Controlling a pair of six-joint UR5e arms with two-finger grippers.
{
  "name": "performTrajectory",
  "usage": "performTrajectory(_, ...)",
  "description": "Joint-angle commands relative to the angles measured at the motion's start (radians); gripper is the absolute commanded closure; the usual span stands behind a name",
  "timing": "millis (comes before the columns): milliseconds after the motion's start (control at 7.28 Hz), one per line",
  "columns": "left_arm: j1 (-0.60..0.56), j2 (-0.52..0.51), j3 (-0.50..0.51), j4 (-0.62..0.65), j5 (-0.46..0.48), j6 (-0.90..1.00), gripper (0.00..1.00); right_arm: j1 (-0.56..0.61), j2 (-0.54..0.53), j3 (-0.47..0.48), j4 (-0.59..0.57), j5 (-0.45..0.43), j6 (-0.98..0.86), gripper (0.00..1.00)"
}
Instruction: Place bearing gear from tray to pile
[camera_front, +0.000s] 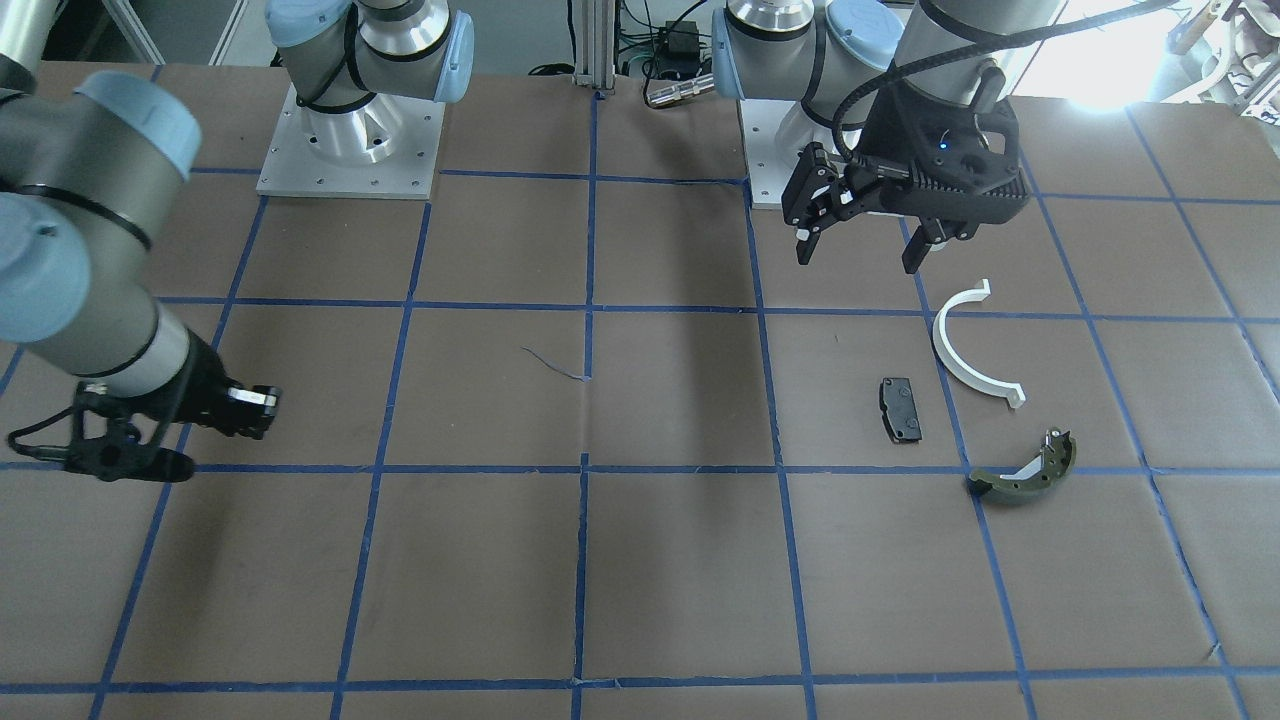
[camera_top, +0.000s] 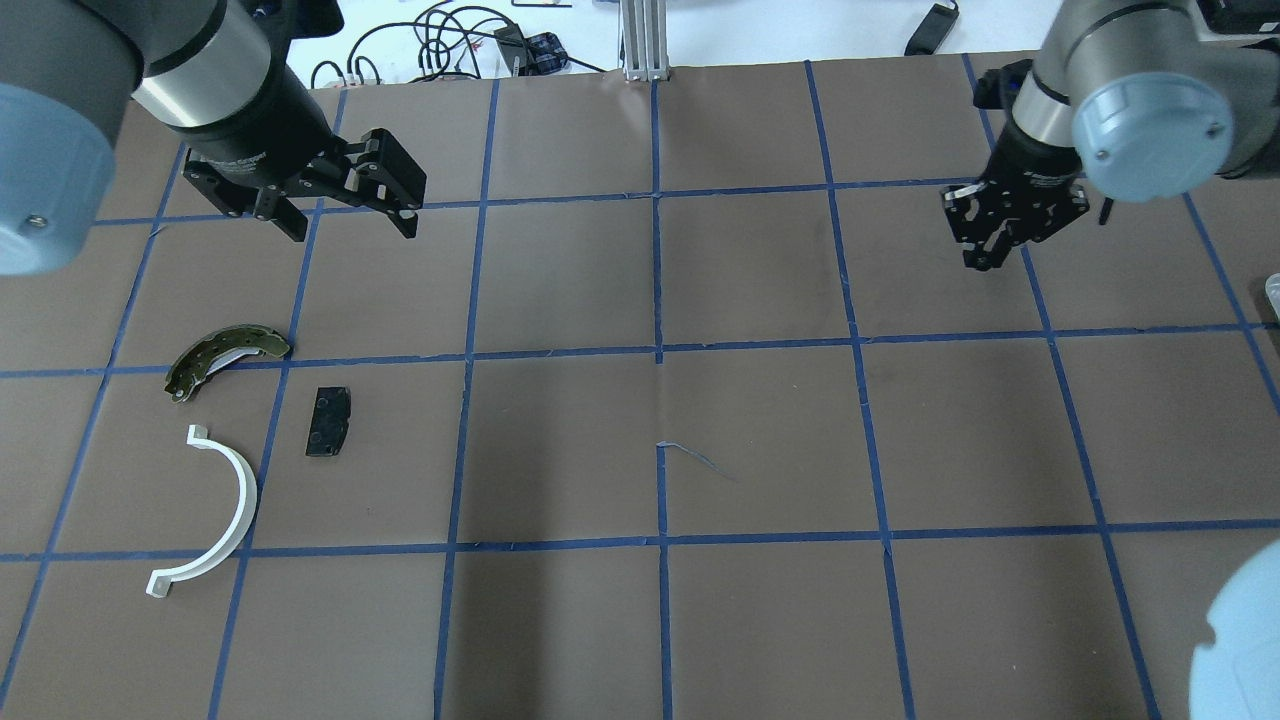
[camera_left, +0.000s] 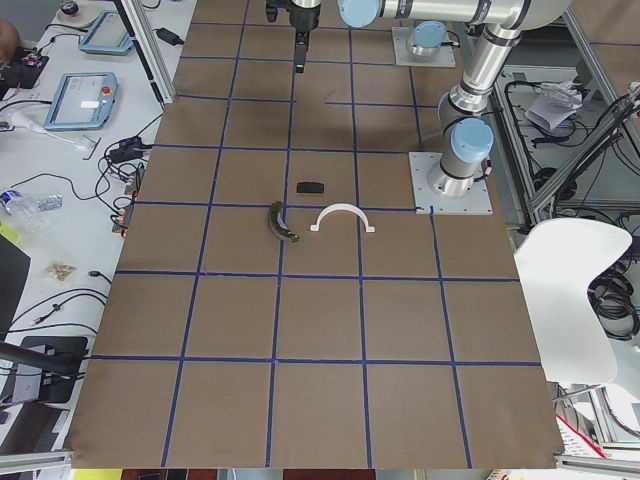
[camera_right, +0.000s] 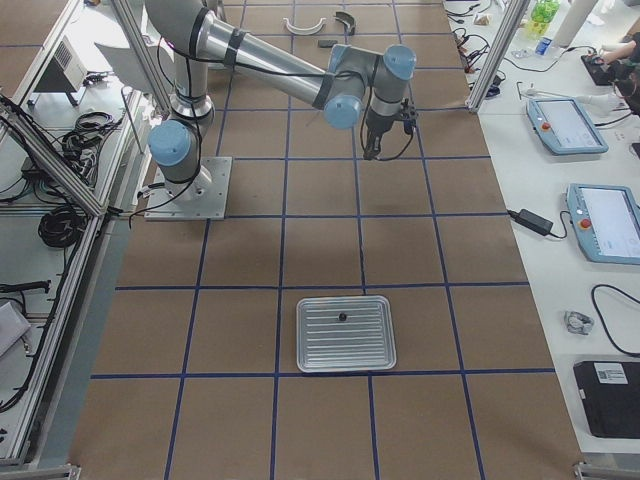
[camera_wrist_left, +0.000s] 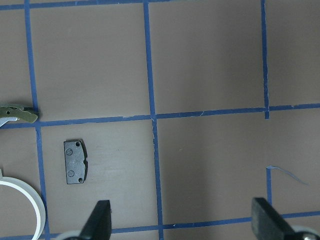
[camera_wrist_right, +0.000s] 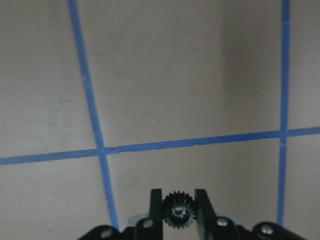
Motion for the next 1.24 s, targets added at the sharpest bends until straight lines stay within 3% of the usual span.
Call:
performTrajectory(0, 0.0, 0.0, -0.001, 0.0, 0.0, 0.002, 0.0, 0.254, 0.032, 0.01, -0.113, 0.094, 0.342, 0.78)
performTrajectory(412, 0.002, 0.0, -0.002, 0.0, 0.0, 0.002, 0.0, 0.467, 0.185, 0.01, -0.344, 0.183, 0.743, 0.76)
performTrajectory(550, 0.0, 0.0, -0.004, 0.0, 0.002, 0.002, 0.0, 0.507, 0.228, 0.004, -0.38, 0.199, 0.811, 0.75)
performTrajectory(687, 0.0, 0.0, -0.004, 0.0, 0.002, 0.002, 0.0, 0.522, 0.242, 0.009, -0.411, 0.2, 0.821, 0.67)
performTrajectory(825, 0.002, 0.0, -0.004, 0.0, 0.002, 0.002, 0.0, 0.522, 0.246, 0.016, -0.393, 0.202, 0.851, 0.46)
performTrajectory(962, 0.002, 0.0, -0.004, 0.0, 0.0, 0.002, 0.0, 0.522, 0.246, 0.015, -0.382, 0.188, 0.859, 0.17)
performTrajectory(1100, 0.002, 0.0, -0.004, 0.0, 0.0, 0.002, 0.0, 0.519, 0.244, 0.017, -0.347, 0.185, 0.846, 0.0)
